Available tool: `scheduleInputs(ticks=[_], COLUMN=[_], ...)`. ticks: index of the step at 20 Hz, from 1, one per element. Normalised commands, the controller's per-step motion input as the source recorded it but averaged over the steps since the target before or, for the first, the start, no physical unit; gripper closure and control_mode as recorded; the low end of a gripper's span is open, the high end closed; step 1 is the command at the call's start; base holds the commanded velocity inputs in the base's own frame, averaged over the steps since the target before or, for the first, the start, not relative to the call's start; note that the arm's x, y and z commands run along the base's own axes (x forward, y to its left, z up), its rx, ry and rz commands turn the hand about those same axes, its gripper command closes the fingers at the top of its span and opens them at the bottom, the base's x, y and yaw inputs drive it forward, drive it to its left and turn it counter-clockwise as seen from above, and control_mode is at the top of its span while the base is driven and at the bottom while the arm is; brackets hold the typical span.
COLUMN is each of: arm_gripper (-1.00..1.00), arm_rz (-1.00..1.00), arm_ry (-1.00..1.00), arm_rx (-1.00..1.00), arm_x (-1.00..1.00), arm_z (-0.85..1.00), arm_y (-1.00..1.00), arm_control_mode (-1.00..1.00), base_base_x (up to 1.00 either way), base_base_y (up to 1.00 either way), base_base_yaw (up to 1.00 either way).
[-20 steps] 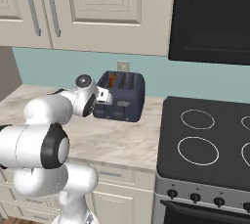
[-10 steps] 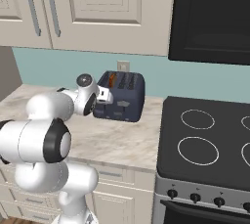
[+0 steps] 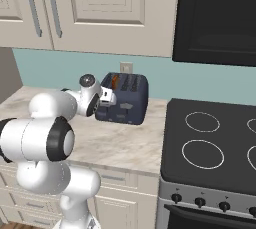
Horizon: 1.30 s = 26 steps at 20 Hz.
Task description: Start the toaster. Once the lever pops up, take the bread to the plate on the dining counter.
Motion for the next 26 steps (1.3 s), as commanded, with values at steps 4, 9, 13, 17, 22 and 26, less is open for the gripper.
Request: scheduleInputs(ticks=[4,9,13,17,22,26], arm_gripper=[-1.00,-1.00,-1.00,-1.00,-1.00,-1.00], arm_rz=[0.00,0.00,0.00,0.00,0.00,0.00], arm_ry=[0.00,0.00,0.00,0.00,0.00,0.00], arm_rx=[0.00,0.00,0.00,0.00,0.00,0.00], arm_x=[0.10,0.01,0.00,0.00,0.00,0.00], arm_z=[0.00,-0.03,-0.06,-0.12,-0.16,-0.19], arm_y=[0.00,0.00,0.00,0.00,0.00,0.00], arm_control_mode=[-1.00,-1.00,-1.00,-1.00,-1.00,-1.00], base_base_x=[0.00,0.00,0.00,0.00,0.00,0.00], base_base_y=[0.00,0.00,0.00,0.00,0.00,0.00], base_base_yaw=[0.00,0.00,0.00,0.00,0.00,0.00])
